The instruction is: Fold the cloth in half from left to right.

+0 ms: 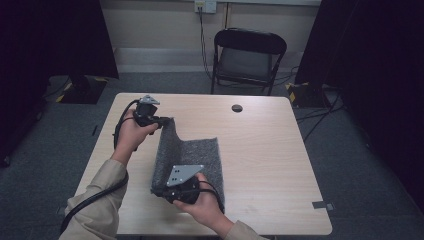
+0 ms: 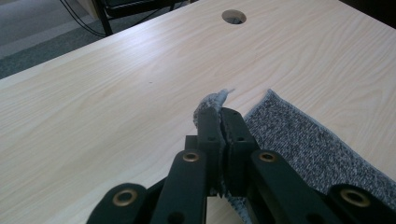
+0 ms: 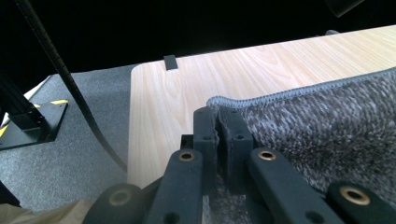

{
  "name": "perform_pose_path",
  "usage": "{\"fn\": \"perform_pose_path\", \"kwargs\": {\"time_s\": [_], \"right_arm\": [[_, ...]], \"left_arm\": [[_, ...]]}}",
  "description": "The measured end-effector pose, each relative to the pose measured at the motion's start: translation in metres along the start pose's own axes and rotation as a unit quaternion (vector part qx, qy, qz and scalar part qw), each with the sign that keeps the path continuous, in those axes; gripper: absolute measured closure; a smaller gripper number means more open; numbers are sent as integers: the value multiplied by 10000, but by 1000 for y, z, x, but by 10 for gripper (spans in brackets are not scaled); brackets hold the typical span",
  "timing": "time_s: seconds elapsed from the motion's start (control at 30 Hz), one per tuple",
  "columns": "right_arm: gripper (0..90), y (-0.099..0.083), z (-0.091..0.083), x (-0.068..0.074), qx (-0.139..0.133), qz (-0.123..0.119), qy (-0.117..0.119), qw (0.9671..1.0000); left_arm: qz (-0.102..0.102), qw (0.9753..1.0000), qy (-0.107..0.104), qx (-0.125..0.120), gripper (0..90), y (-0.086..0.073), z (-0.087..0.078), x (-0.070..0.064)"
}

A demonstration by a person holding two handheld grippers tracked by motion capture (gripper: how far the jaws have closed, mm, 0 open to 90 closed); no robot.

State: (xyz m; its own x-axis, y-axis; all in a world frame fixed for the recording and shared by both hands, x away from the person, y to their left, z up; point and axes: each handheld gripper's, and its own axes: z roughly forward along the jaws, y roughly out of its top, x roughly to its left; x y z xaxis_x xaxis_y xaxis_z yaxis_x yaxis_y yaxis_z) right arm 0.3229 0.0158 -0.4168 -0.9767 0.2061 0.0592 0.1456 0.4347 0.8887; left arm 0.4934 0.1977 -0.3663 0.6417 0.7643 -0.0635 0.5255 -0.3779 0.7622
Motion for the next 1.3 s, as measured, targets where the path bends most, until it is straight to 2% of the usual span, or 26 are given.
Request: {"fn": "perform_pose_path", "kwargs": {"time_s": [0.43, 1.3], "right_arm": [[864, -11, -18, -5, -44, 93, -113, 9999], [864, -16, -26, -7, -35, 122, -169, 9998]], "left_arm": [[100, 9998, -137, 66, 876, 12, 22, -17], [147, 9997, -206, -11, 876, 20, 24, -26]]}}
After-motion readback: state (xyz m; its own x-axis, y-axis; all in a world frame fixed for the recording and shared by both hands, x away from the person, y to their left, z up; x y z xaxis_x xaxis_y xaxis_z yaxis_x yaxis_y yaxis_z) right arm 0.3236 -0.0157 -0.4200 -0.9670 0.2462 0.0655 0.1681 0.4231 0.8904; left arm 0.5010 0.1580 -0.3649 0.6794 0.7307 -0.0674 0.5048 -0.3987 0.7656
